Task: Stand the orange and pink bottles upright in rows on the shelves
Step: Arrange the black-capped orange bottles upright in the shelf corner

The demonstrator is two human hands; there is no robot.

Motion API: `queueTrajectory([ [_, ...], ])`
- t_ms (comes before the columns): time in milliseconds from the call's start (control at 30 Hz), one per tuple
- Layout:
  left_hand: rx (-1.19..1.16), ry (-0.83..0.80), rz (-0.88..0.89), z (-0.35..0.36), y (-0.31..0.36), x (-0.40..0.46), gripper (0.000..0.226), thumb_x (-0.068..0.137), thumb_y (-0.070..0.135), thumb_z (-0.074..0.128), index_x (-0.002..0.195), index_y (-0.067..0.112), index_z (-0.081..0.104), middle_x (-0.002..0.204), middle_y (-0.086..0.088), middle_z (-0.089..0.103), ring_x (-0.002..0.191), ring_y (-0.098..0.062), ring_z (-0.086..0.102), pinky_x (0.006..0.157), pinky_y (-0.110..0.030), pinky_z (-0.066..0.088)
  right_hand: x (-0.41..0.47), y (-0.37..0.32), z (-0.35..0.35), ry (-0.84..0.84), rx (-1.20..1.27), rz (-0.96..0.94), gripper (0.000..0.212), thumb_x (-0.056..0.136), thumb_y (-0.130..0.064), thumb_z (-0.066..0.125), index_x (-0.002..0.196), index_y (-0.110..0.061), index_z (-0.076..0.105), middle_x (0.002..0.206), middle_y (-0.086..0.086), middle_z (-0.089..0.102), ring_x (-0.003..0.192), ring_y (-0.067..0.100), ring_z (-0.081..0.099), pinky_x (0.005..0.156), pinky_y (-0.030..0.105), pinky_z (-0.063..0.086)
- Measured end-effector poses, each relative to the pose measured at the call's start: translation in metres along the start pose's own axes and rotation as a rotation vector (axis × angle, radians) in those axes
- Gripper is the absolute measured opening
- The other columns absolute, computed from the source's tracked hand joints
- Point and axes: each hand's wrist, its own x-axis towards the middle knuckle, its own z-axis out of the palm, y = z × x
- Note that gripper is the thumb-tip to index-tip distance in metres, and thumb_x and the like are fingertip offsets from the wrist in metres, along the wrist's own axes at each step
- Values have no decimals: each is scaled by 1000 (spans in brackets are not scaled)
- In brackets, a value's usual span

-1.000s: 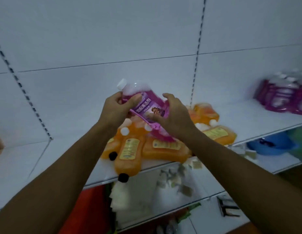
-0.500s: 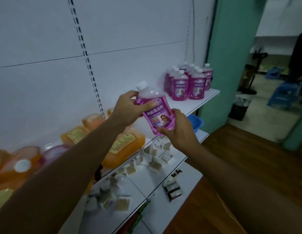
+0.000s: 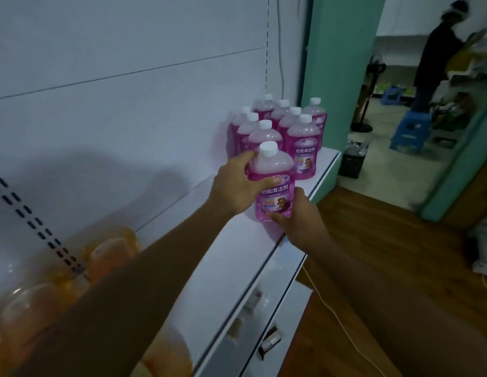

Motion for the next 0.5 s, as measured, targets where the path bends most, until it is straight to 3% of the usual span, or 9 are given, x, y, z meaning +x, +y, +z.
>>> queueTrajectory([
  [200,54,17,14,26,-24,53,70,74,46,78,135,22,53,123,2,63,106,-16,62,91,-38,56,57,27,9,30,-82,24,60,77,-39,76,124,-15,46,118,4,64,107,25,61,90,45,51],
  [333,87,54,0,36,-31,74,73,75,47,77,138,22,50,126,0,60,110,-19,61,93,-39,55,79,43,15,39,-93,23,66,73,-56,71,124,-22,46,116,2,65,104,24,62,86,46,54],
  [433,84,84,-22,43,-33,80,75,76,47,76,140,21,48,129,-1,59,113,-21,61,94,-42,54,94,59,23,31,-113,13,78,64,-78,53,122,-28,44,115,-2,65,104,23,62,83,47,54],
  [500,87,94,-20,46,-33,78,77,77,47,75,142,20,45,131,-3,58,115,-22,60,95,-44,53,103,75,28,15,-106,-16,80,66,-80,51,126,-28,41,118,-3,63,106,22,61,84,48,54],
])
